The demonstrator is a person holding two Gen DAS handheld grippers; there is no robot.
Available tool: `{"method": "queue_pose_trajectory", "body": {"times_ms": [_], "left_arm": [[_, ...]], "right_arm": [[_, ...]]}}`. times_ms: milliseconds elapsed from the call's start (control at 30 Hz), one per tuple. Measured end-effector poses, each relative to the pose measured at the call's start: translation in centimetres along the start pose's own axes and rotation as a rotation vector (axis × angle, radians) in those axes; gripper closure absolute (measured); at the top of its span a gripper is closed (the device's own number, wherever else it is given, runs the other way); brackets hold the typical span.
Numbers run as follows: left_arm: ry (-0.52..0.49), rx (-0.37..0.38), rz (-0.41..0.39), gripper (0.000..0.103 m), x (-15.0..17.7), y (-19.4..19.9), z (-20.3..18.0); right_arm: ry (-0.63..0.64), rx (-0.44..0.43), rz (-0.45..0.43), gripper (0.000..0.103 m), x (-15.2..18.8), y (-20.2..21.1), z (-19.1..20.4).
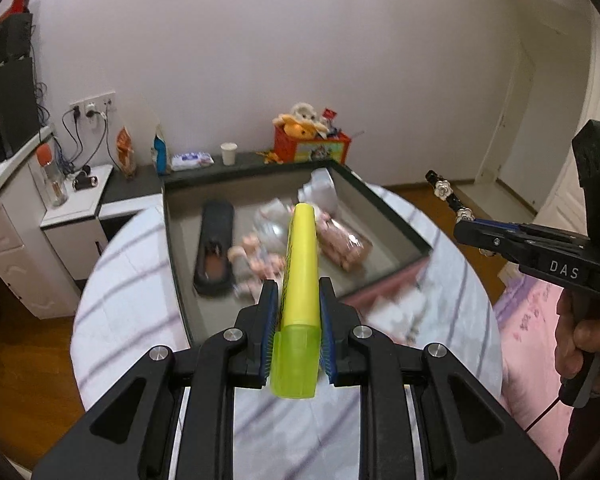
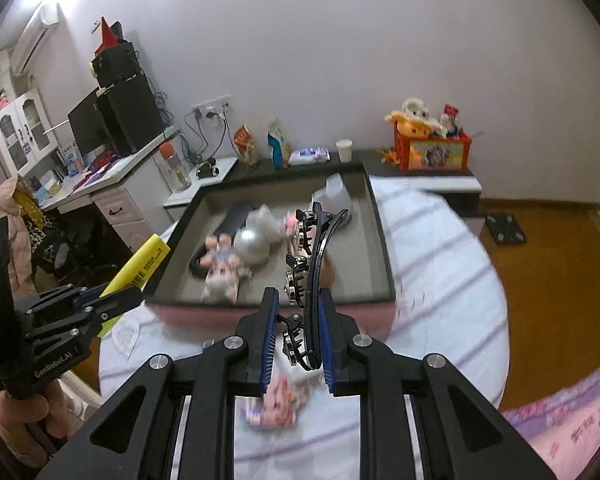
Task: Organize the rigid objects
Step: 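Carry highlighter and hair clip over the box and open both tools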
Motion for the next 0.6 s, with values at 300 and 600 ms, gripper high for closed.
{"method": "queue_pose_trajectory", "body": {"times_ms": [300,600], "left_arm": [[0.084,-0.041,0.022,0.085,-4.1,-5.7,4.7],[0.122,-0.052,0.139,0.086,-3.2,-12.9,7.3]], "right_arm": [[0.044,0.01,0.064,0.084,-3.4,-5.9,-1.5],[0.088,0.052,0.207,0.084,-2.5,-12.9,-3.6]]}}
Point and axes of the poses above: each gripper's, at about its wrist camera, not at the fingertips, and y roughly against the way its jaws point, z to its left, x to its underside, the point moved 7 cm from there along -y, roughly the way its jaws point, and after that the axes turned 5 degrees about -z, right-handed, at the moved point
